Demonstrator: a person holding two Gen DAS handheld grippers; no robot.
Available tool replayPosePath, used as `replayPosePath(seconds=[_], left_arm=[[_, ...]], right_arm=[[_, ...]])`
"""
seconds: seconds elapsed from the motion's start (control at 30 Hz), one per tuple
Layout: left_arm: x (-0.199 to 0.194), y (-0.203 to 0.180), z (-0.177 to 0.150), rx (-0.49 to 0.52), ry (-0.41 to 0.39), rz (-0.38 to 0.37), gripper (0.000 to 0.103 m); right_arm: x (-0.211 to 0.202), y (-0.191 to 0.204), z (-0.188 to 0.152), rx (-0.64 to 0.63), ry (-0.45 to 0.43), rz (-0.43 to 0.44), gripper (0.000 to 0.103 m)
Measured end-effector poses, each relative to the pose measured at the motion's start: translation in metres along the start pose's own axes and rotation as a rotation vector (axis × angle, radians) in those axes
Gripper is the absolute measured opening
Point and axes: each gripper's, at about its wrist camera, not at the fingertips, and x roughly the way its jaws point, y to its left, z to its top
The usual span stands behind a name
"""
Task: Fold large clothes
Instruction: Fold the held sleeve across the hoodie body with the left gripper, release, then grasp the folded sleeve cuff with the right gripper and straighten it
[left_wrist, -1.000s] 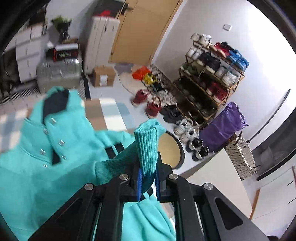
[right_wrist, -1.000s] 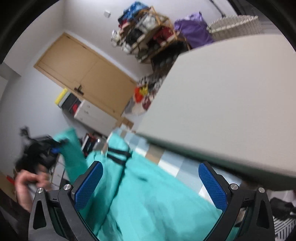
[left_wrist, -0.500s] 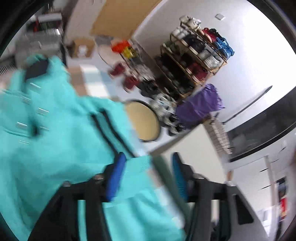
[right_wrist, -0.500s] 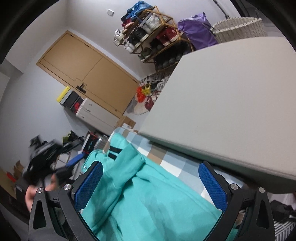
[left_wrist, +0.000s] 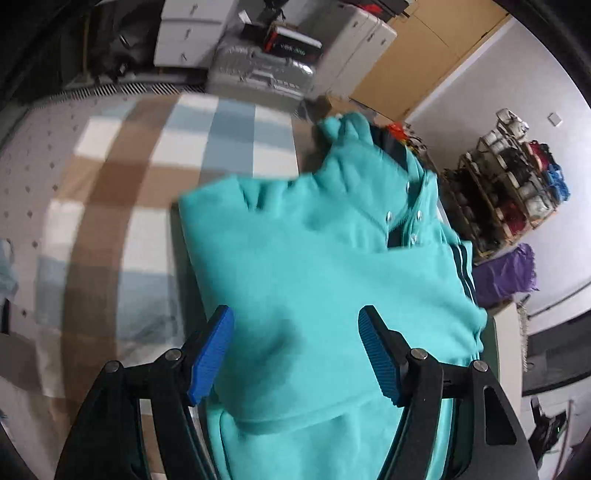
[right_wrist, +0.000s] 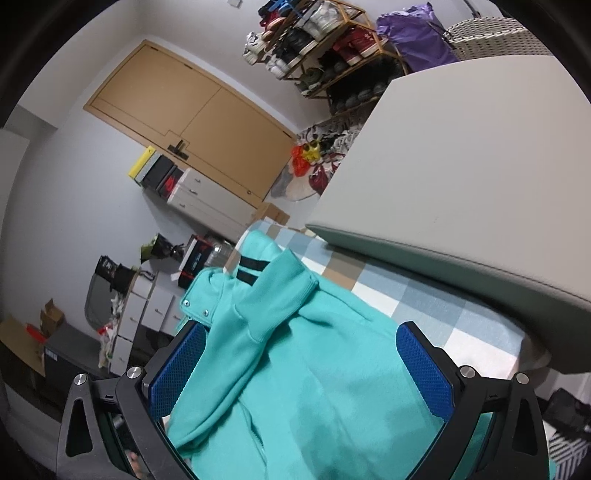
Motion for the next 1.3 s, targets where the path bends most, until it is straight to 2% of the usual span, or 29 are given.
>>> replayPosePath(seconds=[0.07,0.17,0.27,0.33,0.43,0.57,0.63,0.77,0.8,0.87,0.9,0.97,1.03,1.1,1.23,1.3], left_arm=[[0.012,-0.004,-0.012,-0.009,0.022,-0.041,0.065],[0.019,-0.020,-0.011,0.004,0.001,-0.047,0.066],[0.034,-0.036,-0.006,0.024,0.014,-0.032,0.067],[0.055,-0.050,-0.005,0.057,0.043,0.068,0.068],[0.063,-0.062,-0.009,0.162,0.052,0.171,0.072],[0.058,-0.070,-0.009,0.241,0.126,0.272,0.072],[0.042,-0.070,-0.005,0.243,0.130,0.268,0.073],[0.008,-0.086,-0.002,0.293,-0.022,0.236,0.073],[0.010,-0.083,-0.006,0.300,-0.017,0.239,0.073],[0.038,-0.078,-0.016,0.294,0.099,0.235,0.073],[0.046,-0.071,-0.019,0.299,0.130,0.245,0.073],[0.060,-0.071,-0.034,0.362,0.097,0.307,0.073],[0.066,-0.075,-0.041,0.383,0.061,0.330,0.073],[0.067,-0.074,-0.044,0.353,0.030,0.337,0.076],[0.062,-0.066,-0.045,0.262,-0.027,0.284,0.077],[0.058,-0.061,-0.046,0.230,-0.050,0.245,0.077]], right_arm=[[0.000,0.001,0.000,-0.008,-0.004,-0.006,0.103],[0.001,0.000,-0.001,-0.006,-0.002,-0.016,0.103],[0.002,-0.001,-0.001,0.002,0.006,-0.021,0.103],[0.003,0.000,-0.001,-0.001,0.014,-0.020,0.103],[0.005,0.001,-0.001,-0.012,0.029,-0.023,0.103],[0.008,-0.001,-0.002,-0.005,0.059,-0.014,0.103],[0.008,-0.001,-0.002,0.001,0.067,-0.003,0.103],[0.008,0.003,-0.003,-0.013,0.073,0.017,0.103],[0.008,0.005,-0.004,-0.024,0.078,0.018,0.103],[0.013,0.008,-0.006,-0.048,0.108,0.025,0.103],[0.017,0.010,-0.007,-0.054,0.124,0.027,0.103],[0.027,0.011,-0.010,-0.068,0.183,0.044,0.103],[0.037,0.013,-0.013,-0.079,0.233,0.054,0.103],[0.045,0.018,-0.015,-0.113,0.267,0.058,0.103],[0.060,0.036,-0.005,-0.168,0.299,0.040,0.103],[0.077,0.061,0.006,-0.294,0.322,0.024,0.103]])
